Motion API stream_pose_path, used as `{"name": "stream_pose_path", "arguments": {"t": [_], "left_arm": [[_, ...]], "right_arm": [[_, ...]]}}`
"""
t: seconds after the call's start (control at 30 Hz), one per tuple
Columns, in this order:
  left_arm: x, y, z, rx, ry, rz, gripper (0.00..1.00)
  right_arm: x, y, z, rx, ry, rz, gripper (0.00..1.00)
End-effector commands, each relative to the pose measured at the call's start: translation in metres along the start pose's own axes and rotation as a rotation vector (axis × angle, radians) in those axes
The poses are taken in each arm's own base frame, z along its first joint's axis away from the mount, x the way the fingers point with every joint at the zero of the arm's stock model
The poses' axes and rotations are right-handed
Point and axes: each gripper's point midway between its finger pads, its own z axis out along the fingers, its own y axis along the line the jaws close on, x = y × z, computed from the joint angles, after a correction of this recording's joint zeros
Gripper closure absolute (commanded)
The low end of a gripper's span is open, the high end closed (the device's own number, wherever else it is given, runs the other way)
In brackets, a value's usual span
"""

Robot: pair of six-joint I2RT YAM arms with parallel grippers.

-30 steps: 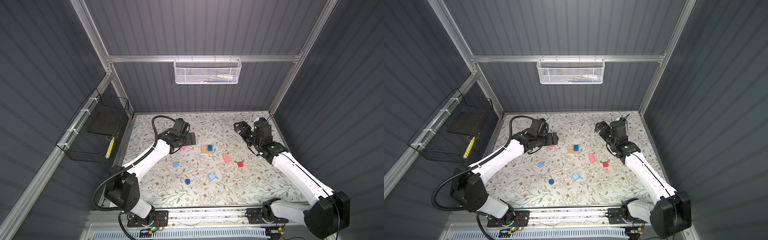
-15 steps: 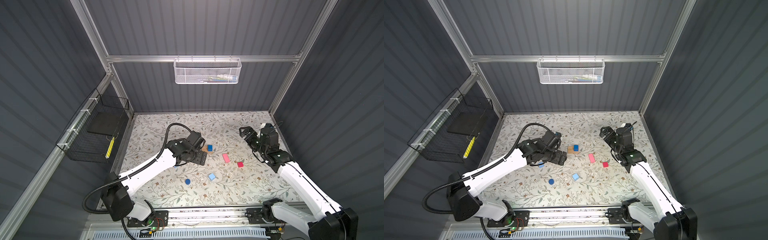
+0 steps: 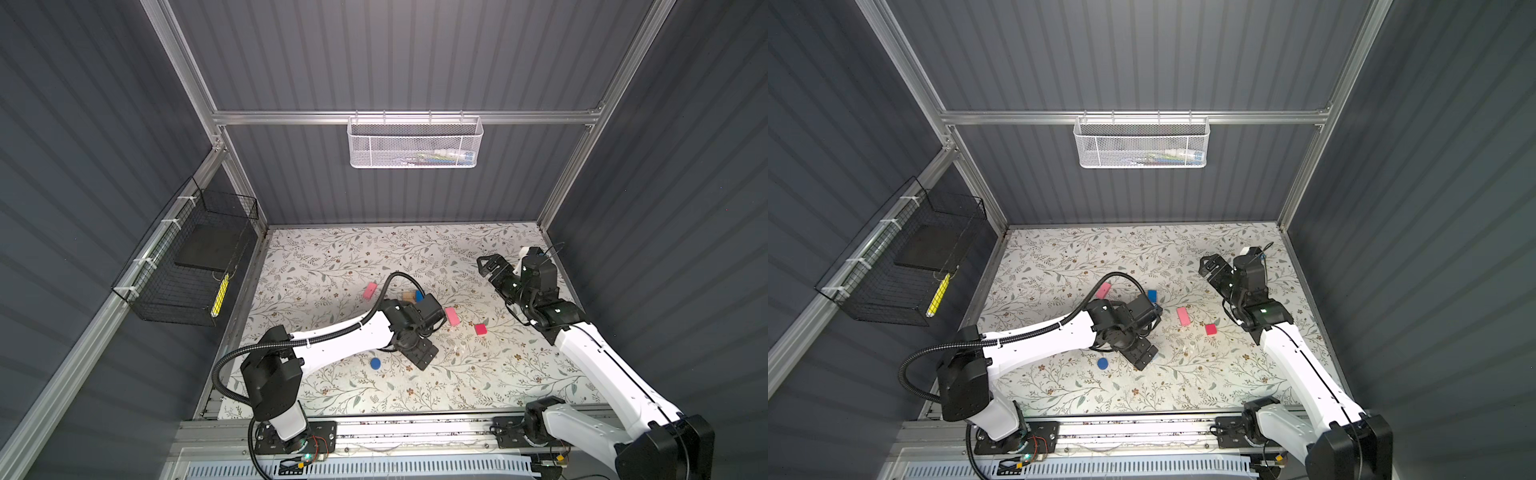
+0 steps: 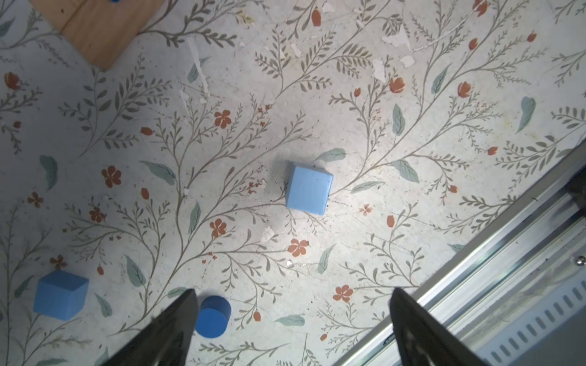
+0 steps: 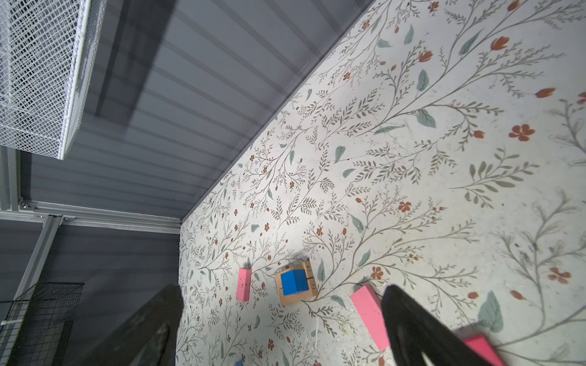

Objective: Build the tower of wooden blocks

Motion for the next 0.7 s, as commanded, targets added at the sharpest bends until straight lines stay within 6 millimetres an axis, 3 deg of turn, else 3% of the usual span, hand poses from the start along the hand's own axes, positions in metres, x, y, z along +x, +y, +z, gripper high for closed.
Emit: {"name": "stream_pose_path", "arguments": {"t": [0.0, 0.2, 0.43, 0.67], "left_arm": [[-0.011, -0.008, 0.010, 0.028, -0.004, 0.114, 0.06], [-0.007, -0.007, 0.038, 0.018, 0.039, 0.197, 0.06], [-0.016, -0.016, 0.052, 0.062, 0.024, 0.235, 0.07], [-0.008, -0.018, 0.071, 0.074, 0.084, 0.246, 0.18]], "right_arm": [[0.000, -0.001, -0.001, -0.004, 0.008, -0.023, 0.01], [-0.001, 0.001, -0.006, -0.020, 0.010, -0.040, 0.01], [-0.005, -0.003, -0.014, -0.020, -0.015, -0.039, 0.01], [-0.005, -0.009, -0.013, -0.010, -0.014, -0.027, 0.01]]}}
